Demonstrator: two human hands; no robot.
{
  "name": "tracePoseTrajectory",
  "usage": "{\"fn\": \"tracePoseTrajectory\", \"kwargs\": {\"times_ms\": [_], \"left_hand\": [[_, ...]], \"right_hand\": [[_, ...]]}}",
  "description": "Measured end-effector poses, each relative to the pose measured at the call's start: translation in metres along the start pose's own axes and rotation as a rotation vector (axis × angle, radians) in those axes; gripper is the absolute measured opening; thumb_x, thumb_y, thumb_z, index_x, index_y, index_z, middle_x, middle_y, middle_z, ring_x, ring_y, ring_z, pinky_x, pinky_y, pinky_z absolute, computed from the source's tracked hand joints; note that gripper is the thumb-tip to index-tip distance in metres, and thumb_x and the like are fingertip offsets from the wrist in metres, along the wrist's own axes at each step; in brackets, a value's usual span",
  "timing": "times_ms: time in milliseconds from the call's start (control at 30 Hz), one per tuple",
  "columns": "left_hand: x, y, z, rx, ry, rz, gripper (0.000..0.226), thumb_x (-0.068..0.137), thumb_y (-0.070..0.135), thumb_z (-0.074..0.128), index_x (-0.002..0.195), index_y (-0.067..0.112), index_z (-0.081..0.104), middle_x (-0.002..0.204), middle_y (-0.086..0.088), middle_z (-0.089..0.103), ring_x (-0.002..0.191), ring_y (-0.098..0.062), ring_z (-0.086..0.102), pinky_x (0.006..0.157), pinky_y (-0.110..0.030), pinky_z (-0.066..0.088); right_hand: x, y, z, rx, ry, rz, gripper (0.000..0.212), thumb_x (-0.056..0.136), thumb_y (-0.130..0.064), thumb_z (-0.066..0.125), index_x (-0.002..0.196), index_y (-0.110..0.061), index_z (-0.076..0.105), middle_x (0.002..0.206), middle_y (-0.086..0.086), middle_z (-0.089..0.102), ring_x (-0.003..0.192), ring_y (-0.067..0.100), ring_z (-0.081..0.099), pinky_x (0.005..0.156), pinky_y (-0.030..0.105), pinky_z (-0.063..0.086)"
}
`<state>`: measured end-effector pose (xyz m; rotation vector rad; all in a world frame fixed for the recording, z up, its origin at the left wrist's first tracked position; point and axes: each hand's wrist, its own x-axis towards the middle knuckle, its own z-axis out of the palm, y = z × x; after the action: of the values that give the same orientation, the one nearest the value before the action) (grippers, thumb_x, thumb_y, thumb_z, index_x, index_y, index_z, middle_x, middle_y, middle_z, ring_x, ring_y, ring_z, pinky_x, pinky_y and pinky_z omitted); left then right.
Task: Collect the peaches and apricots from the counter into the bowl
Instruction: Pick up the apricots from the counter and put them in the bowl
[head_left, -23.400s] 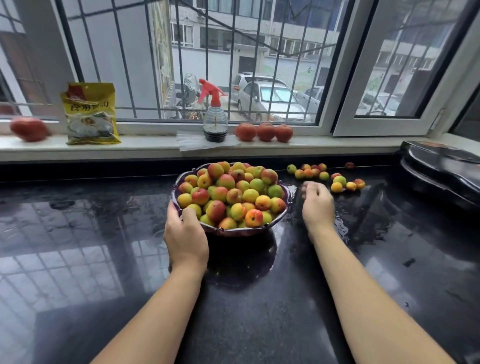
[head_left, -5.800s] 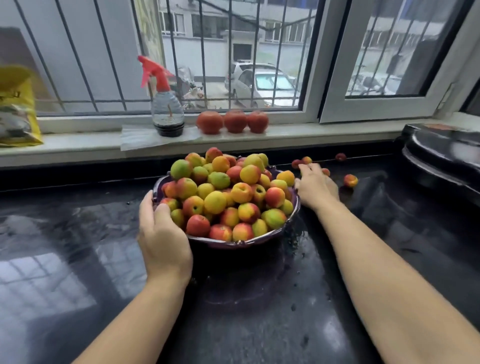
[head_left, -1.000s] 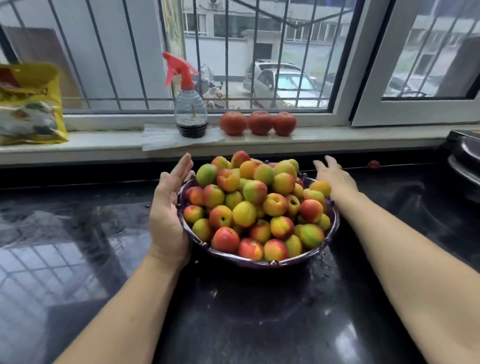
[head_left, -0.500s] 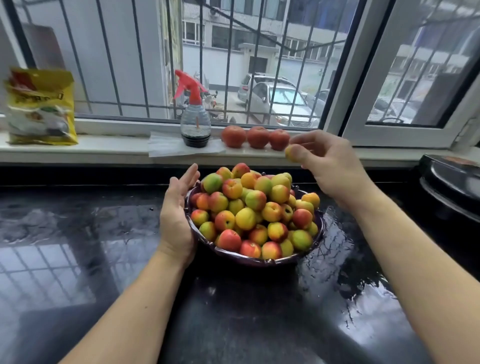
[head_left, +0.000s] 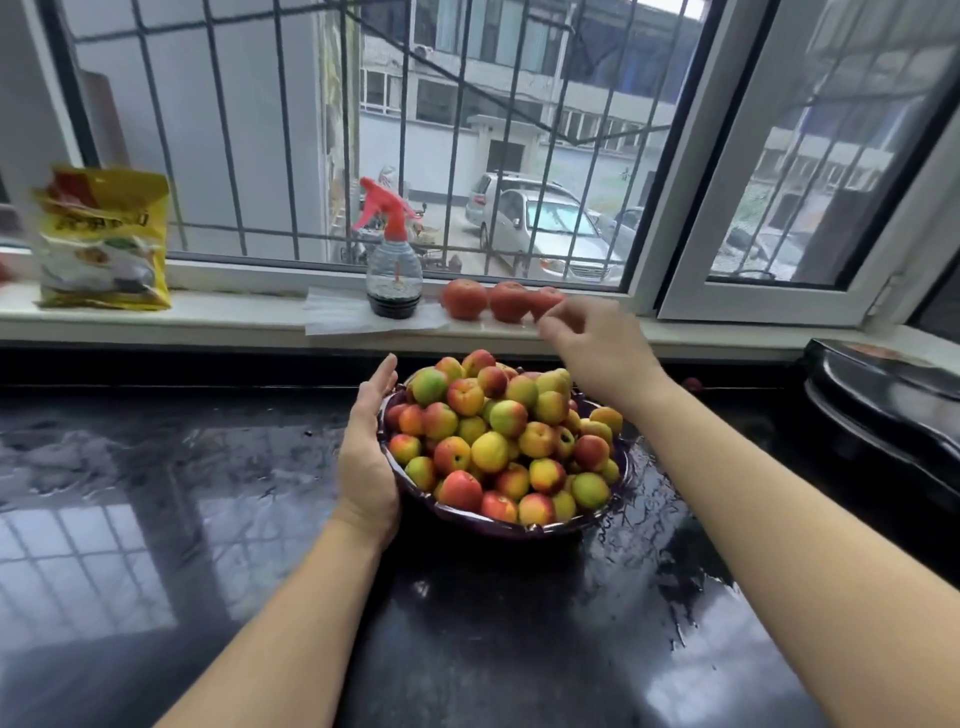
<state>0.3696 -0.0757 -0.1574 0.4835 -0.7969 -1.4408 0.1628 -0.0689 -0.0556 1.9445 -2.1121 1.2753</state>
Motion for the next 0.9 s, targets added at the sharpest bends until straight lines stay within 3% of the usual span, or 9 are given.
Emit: {"fn": "tracePoseTrajectory", "kwargs": {"times_ms": [100,200,333,433,500,600,733,833,900], "left_hand": [[0.01,0.004,-0.001,0.14,0.014,0.082,0.039,0.109,0.038,0.04,0.132,0.023,0.067,0.134,0.011,0.066,0.118,0.005,0.065,0.092,-0.013,0.052],[0.023,0.011,0.002,0.385,-0.012,0.124,0.043,0.104,0.057,0.033,0.124,0.042,0.069,0.145,0.016,0.06,0.138,0.002,0.049,0.115,-0.025,0.033],[0.029,0.007,0.002,0.632,-0.055,0.137,0.063,0.09,0.082,0.022,0.13,0.054,0.062,0.15,0.018,0.055,0.143,-0.001,0.044,0.117,-0.032,0.028],[0.028,0.005,0.005,0.626,-0.05,0.137,0.066,0.087,0.087,0.021,0.129,0.056,0.062,0.151,0.02,0.054,0.143,0.003,0.042,0.108,-0.021,0.029],[0.027,0.005,0.005,0.622,-0.046,0.128,0.067,0.085,0.089,0.022,0.128,0.057,0.063,0.149,0.022,0.055,0.14,0.007,0.043,0.104,-0.017,0.029],[0.027,0.003,0.004,0.641,-0.045,0.128,0.073,0.083,0.091,0.021,0.133,0.056,0.062,0.149,0.024,0.055,0.14,0.008,0.043,0.104,-0.017,0.029],[0.027,0.004,0.004,0.647,-0.031,0.119,0.073,0.085,0.089,0.018,0.133,0.056,0.062,0.147,0.024,0.056,0.138,0.007,0.045,0.11,-0.023,0.029],[0.026,0.006,0.004,0.645,-0.033,0.101,0.076,0.083,0.092,0.018,0.133,0.056,0.063,0.144,0.026,0.057,0.132,0.012,0.046,0.096,-0.014,0.031],[0.026,0.006,0.005,0.649,-0.033,0.096,0.077,0.083,0.092,0.018,0.134,0.055,0.063,0.143,0.025,0.058,0.131,0.012,0.046,0.093,-0.014,0.031]], "right_hand": [[-0.007,0.054,-0.011,-0.018,0.194,0.199,0.013,0.095,-0.023,0.057,0.097,-0.022,0.07,0.092,-0.006,0.069,0.09,0.019,0.063,0.074,0.023,0.046],[-0.02,0.119,0.0,-0.159,0.094,0.402,0.028,0.094,-0.017,0.054,0.118,-0.016,0.067,0.122,0.01,0.066,0.114,0.029,0.059,0.094,0.032,0.045],[-0.016,0.166,0.029,-0.314,-0.119,0.366,0.044,0.096,-0.018,0.055,0.139,-0.016,0.055,0.154,0.015,0.037,0.137,0.037,0.038,0.115,0.041,0.033],[0.008,0.191,0.036,-0.379,-0.136,0.396,0.046,0.1,-0.033,0.052,0.144,-0.025,0.051,0.165,0.011,0.012,0.145,0.04,0.023,0.119,0.05,0.027],[0.023,0.209,0.04,-0.393,-0.17,0.446,0.049,0.101,-0.042,0.049,0.147,-0.027,0.048,0.167,0.006,0.005,0.148,0.038,0.021,0.119,0.053,0.027],[0.034,0.227,0.052,-0.412,-0.188,0.467,0.053,0.101,-0.044,0.046,0.148,-0.019,0.047,0.166,0.007,0.01,0.141,0.04,0.035,0.114,0.046,0.034],[0.033,0.222,0.059,-0.333,-0.049,0.468,0.039,0.098,-0.031,0.053,0.13,-0.01,0.06,0.153,0.009,0.034,0.125,0.038,0.05,0.104,0.048,0.044],[0.026,0.202,0.047,-0.129,0.041,0.415,0.019,0.091,-0.023,0.065,0.109,-0.018,0.063,0.125,0.01,0.057,0.11,0.03,0.057,0.093,0.037,0.046],[0.025,0.176,0.03,0.102,0.098,0.376,0.016,0.089,-0.02,0.069,0.095,-0.024,0.056,0.106,0.006,0.064,0.097,0.027,0.062,0.082,0.034,0.047]]}}
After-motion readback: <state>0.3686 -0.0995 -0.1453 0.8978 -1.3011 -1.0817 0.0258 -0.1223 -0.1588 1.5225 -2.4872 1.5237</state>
